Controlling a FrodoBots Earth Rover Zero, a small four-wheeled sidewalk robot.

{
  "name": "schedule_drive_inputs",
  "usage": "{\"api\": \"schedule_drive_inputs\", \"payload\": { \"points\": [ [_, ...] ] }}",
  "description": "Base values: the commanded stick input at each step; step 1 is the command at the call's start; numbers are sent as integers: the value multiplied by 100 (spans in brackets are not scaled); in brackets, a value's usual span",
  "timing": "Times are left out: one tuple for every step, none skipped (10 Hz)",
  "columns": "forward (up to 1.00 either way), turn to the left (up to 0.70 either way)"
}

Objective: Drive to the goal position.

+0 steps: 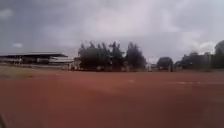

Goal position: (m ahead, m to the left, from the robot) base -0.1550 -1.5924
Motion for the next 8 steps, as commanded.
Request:
{"api": "schedule_drive_inputs", "payload": {
  "points": [
    [70, 0],
    [70, 0],
    [70, 0],
    [70, 0],
    [70, -35],
    [70, -35],
    [70, -35],
    [70, -35]
  ]
}}
